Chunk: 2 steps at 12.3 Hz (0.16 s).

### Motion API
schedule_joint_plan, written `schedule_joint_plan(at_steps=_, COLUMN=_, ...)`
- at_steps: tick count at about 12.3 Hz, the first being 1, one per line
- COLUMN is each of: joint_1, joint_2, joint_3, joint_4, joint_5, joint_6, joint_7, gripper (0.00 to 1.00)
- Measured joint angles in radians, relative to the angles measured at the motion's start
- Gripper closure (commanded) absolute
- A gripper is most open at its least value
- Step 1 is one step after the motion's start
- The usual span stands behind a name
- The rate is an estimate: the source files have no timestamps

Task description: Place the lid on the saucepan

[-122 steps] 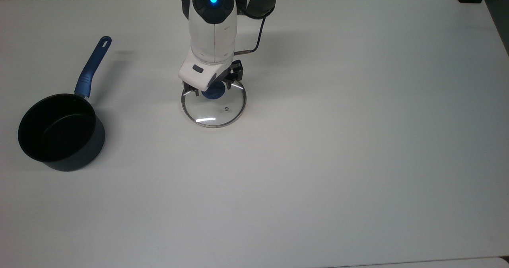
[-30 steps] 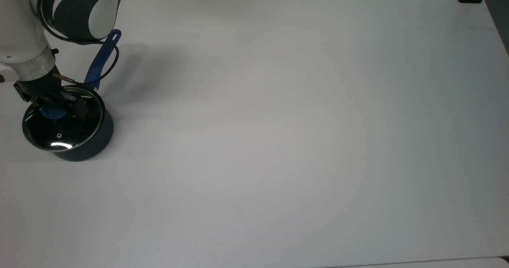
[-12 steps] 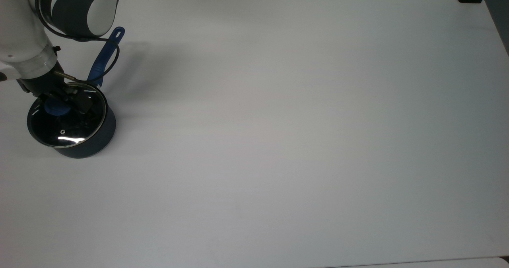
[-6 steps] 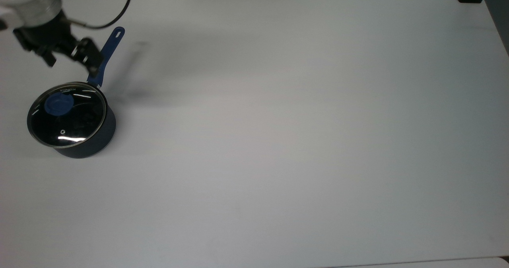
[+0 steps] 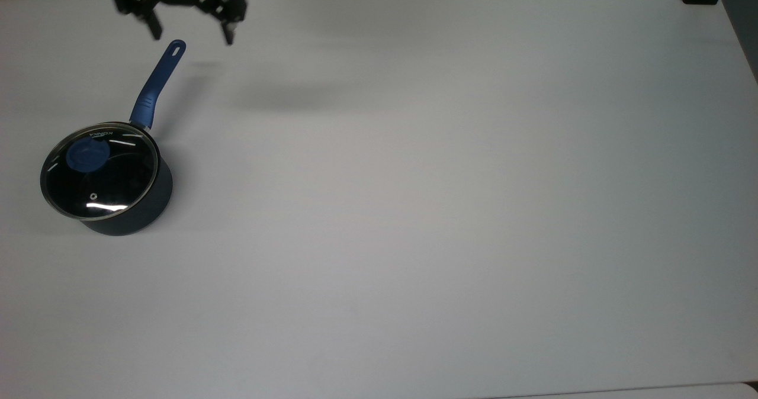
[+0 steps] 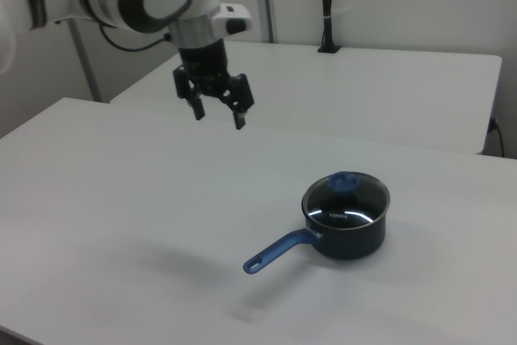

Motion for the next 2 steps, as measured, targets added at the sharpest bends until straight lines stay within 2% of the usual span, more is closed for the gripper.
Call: schedule_joint_plan(at_steps=2, joint_1=0.000, joint_2=-0.034, joint_3=0.011, joint_4=-0.039, joint_5=0.000, joint_6=0.000, joint_7=0.032, gripper=0.00)
